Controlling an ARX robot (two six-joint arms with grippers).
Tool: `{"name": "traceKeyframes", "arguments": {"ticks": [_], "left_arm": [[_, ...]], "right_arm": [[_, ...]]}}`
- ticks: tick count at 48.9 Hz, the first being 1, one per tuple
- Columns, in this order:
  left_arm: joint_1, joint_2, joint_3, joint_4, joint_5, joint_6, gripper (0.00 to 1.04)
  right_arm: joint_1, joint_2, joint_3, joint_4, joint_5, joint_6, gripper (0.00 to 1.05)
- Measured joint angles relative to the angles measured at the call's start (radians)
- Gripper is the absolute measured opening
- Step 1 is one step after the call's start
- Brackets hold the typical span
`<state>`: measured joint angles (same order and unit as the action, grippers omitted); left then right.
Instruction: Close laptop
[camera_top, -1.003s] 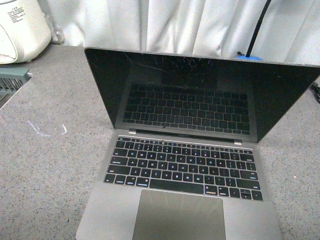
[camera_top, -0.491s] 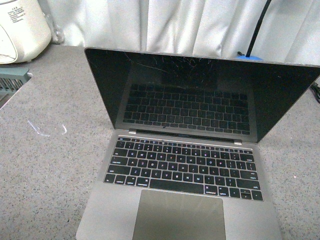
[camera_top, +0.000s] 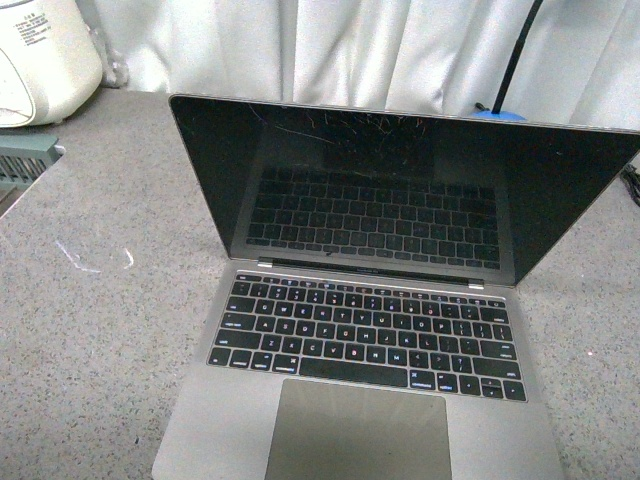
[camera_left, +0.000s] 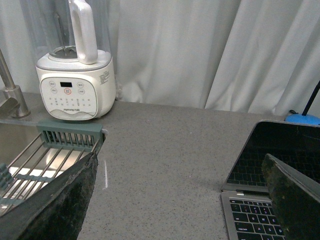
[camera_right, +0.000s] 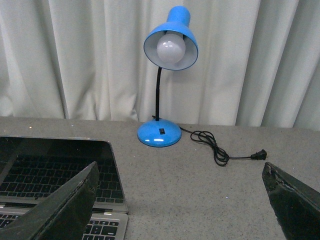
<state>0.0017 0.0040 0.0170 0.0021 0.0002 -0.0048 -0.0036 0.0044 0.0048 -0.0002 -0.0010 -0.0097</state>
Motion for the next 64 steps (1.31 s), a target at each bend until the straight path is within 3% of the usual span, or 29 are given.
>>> {"name": "traceKeyframes", "arguments": {"ticks": [15, 23, 37, 42, 47, 52, 58, 64], "left_arm": [[0.0, 0.0, 0.0, 0.0, 0.0, 0.002, 0.96], [0.0, 0.0, 0.0, 0.0, 0.0, 0.001, 0.71], [0.0, 0.0, 0.0, 0.0, 0.0, -0.002, 0.04], [-0.015, -0.006, -0.001, 0.031, -0.024, -0.095, 0.04], [-0.018, -0.009, -0.001, 0.074, -0.004, -0.315, 0.04], [-0.011, -0.009, -0.001, 0.077, 0.003, -0.455, 0.04], [-0.011, -0.008, -0.001, 0.07, -0.011, -0.505, 0.04], [-0.085, 0.002, 0.0, 0.062, -0.101, -0.484, 0.04]], "right_arm": [[0.0, 0.0, 0.0, 0.0, 0.0, 0.001, 0.94], [0.0, 0.0, 0.0, 0.0, 0.0, 0.0, 0.7], [0.0, 0.0, 0.0, 0.0, 0.0, 0.0, 0.04], [0.0, 0.0, 0.0, 0.0, -0.001, 0.0, 0.01], [-0.028, 0.046, 0.033, -0.113, -0.151, -0.048, 0.01], [-0.03, 0.062, 0.035, -0.127, -0.166, -0.072, 0.01], [-0.036, 0.062, 0.039, -0.119, -0.194, -0.077, 0.01], [-0.093, 0.093, 0.062, -0.095, -0.252, -0.079, 0.01]]}}
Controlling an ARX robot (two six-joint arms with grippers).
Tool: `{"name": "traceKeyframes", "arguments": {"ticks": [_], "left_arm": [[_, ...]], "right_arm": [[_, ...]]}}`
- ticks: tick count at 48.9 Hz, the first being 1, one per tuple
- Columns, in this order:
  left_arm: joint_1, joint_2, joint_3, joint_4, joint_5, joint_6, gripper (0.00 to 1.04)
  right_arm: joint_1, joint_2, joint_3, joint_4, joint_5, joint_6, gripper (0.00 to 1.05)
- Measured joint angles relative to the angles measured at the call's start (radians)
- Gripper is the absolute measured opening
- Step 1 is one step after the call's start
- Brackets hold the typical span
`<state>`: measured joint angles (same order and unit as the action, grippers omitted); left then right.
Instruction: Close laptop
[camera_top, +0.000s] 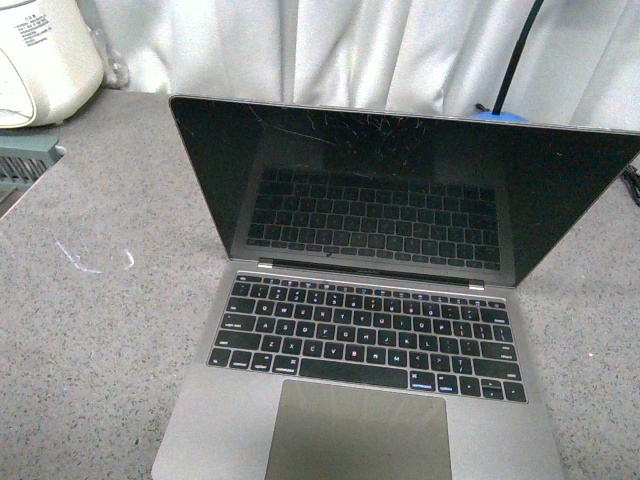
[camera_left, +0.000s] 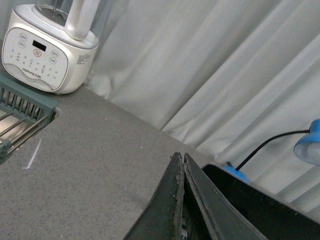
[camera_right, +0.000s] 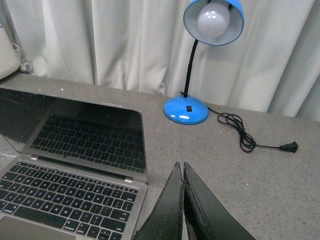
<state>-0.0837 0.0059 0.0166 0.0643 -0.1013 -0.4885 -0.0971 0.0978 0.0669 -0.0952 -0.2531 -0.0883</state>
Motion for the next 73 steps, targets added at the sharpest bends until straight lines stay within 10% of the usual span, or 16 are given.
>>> {"name": "traceKeyframes", "arguments": {"ticks": [12, 45, 73], "left_arm": [[-0.229, 0.423, 0.031, 0.238, -0.051, 0.099, 0.04], [-0.069, 1.149, 0.517, 0.359, 0.256, 0.341, 0.04], [-0.076, 1.57, 0.9, 0.209, 0.258, 0.692, 0.04]], "right_arm": [[-0.018, 0.262, 0.108, 0.162, -0.017, -0.038, 0.01], [0.004, 1.091, 0.46, 0.423, -0.152, -0.365, 0.01], [0.175, 1.39, 0.746, 0.33, -0.168, -0.544, 0.01]]}}
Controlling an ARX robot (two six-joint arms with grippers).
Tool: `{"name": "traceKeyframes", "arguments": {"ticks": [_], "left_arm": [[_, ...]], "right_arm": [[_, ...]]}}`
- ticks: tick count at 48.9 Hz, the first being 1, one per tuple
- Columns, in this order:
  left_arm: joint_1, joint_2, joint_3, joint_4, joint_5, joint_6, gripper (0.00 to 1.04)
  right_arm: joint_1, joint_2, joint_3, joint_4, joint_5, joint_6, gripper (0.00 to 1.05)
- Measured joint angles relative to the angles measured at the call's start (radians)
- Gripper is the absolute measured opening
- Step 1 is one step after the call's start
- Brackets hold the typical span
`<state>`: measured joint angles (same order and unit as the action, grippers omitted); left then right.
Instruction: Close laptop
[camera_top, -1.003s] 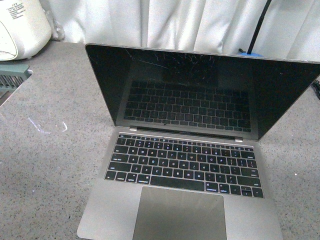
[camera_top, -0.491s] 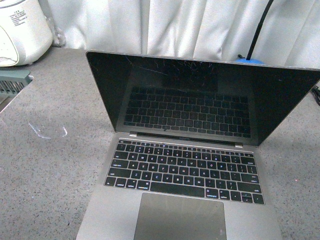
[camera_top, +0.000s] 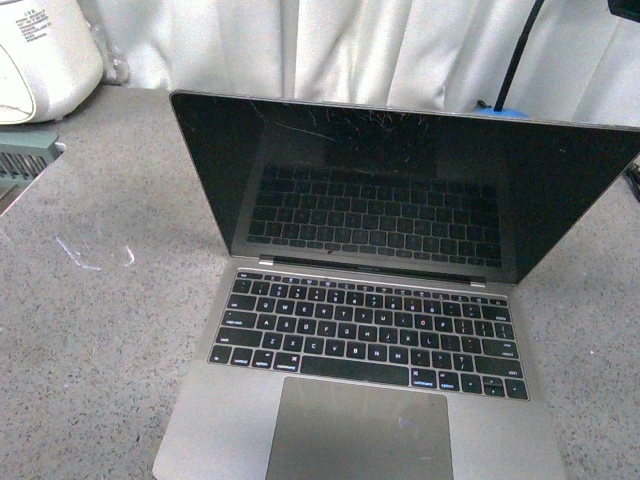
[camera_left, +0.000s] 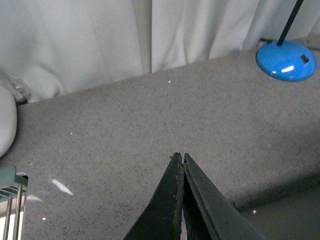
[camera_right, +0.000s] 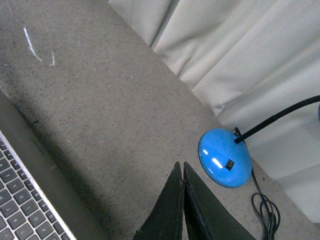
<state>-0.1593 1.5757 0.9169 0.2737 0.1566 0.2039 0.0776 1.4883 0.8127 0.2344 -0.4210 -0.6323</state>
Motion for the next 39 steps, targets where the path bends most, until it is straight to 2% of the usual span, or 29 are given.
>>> {"name": "traceKeyframes", "arguments": {"ticks": [34, 39], "left_arm": [[-0.077, 0.18, 0.013, 0.015, 0.023, 0.11, 0.04], [-0.088, 0.179, -0.036, -0.034, 0.037, 0.151, 0.04]], "right_arm": [[0.027, 0.122, -0.055, 0.089, -0.003, 0.05, 0.01], [0.033, 0.122, -0.079, 0.069, -0.009, 0.095, 0.01]]}}
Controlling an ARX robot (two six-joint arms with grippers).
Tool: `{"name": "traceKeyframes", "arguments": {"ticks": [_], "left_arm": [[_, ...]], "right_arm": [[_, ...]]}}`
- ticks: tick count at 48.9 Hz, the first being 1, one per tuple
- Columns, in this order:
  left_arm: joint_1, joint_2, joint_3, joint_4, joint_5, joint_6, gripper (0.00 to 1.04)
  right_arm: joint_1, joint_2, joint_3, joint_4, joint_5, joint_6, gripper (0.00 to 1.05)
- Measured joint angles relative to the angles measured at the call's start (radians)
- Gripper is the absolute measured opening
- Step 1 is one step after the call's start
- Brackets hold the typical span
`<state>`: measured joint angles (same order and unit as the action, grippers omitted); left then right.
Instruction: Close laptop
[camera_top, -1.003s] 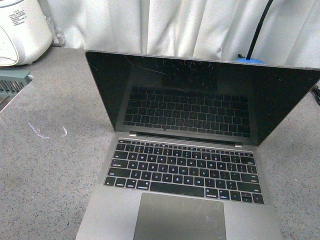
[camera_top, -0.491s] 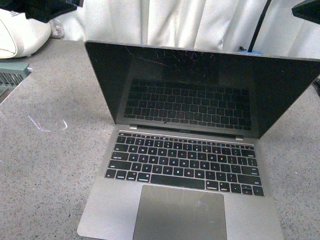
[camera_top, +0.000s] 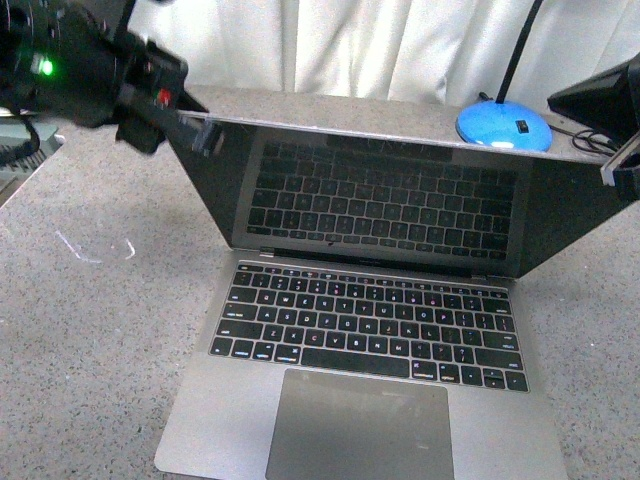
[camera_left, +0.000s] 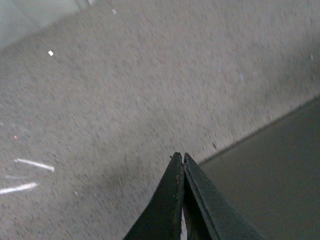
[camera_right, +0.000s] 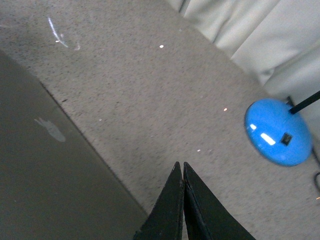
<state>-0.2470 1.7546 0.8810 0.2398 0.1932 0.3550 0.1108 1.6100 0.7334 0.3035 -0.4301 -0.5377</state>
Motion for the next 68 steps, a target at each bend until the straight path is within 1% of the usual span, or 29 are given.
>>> {"name": "traceKeyframes", "arguments": {"ticks": [11, 17, 22, 26, 30, 37, 42, 46, 48, 49, 52, 54, 56, 58, 59, 64, 67, 68], "left_arm": [[-0.013, -0.058, -0.097, -0.241, 0.069, 0.095, 0.04], [-0.04, -0.061, -0.163, -0.304, 0.123, 0.131, 0.04], [-0.074, -0.067, -0.225, -0.343, 0.165, 0.152, 0.04], [-0.1, -0.082, -0.266, -0.36, 0.185, 0.167, 0.04], [-0.123, -0.098, -0.3, -0.378, 0.198, 0.181, 0.04], [-0.153, -0.113, -0.358, -0.37, 0.174, 0.19, 0.04], [-0.151, -0.113, -0.382, -0.304, 0.123, 0.167, 0.04], [-0.126, -0.114, -0.383, -0.202, 0.065, 0.119, 0.04], [-0.106, -0.119, -0.381, -0.14, 0.03, 0.08, 0.04], [-0.09, -0.123, -0.377, -0.1, 0.006, 0.051, 0.04], [-0.062, -0.132, -0.367, -0.045, -0.027, 0.003, 0.04], [-0.033, -0.145, -0.356, 0.011, -0.068, -0.048, 0.04], [0.01, -0.171, -0.337, 0.053, -0.112, -0.119, 0.04], [0.059, -0.205, -0.32, 0.078, -0.154, -0.193, 0.04], [0.085, -0.222, -0.315, 0.087, -0.171, -0.226, 0.04], [0.222, -0.322, -0.319, 0.091, -0.19, -0.361, 0.04], [0.296, -0.394, -0.357, 0.095, -0.189, -0.427, 0.04], [0.307, -0.408, -0.365, 0.096, -0.19, -0.431, 0.04]], "right_arm": [[0.012, -0.019, -0.102, -0.109, -0.021, 0.172, 0.01], [0.037, -0.019, -0.213, -0.145, -0.047, 0.263, 0.01], [0.069, -0.022, -0.291, -0.137, -0.056, 0.336, 0.01], [0.108, -0.026, -0.361, -0.12, -0.053, 0.392, 0.01], [0.14, -0.026, -0.407, -0.111, -0.029, 0.439, 0.01], [0.186, -0.026, -0.464, -0.092, 0.01, 0.526, 0.01], [0.188, -0.03, -0.469, -0.091, 0.035, 0.551, 0.01], [0.165, -0.047, -0.459, -0.103, 0.076, 0.56, 0.01], [0.151, -0.057, -0.453, -0.11, 0.079, 0.56, 0.01], [0.135, -0.068, -0.447, -0.113, 0.087, 0.558, 0.01], [0.098, -0.094, -0.431, -0.118, 0.111, 0.55, 0.01], [0.068, -0.117, -0.416, -0.124, 0.121, 0.546, 0.01], [0.022, -0.151, -0.396, -0.127, 0.129, 0.539, 0.01], [-0.026, -0.193, -0.381, -0.119, 0.162, 0.524, 0.01], [-0.038, -0.204, -0.378, -0.117, 0.166, 0.521, 0.01], [-0.176, -0.348, -0.373, -0.11, 0.18, 0.489, 0.01], [-0.229, -0.426, -0.388, -0.112, 0.183, 0.473, 0.01], [-0.245, -0.461, -0.397, -0.113, 0.185, 0.465, 0.01]]}}
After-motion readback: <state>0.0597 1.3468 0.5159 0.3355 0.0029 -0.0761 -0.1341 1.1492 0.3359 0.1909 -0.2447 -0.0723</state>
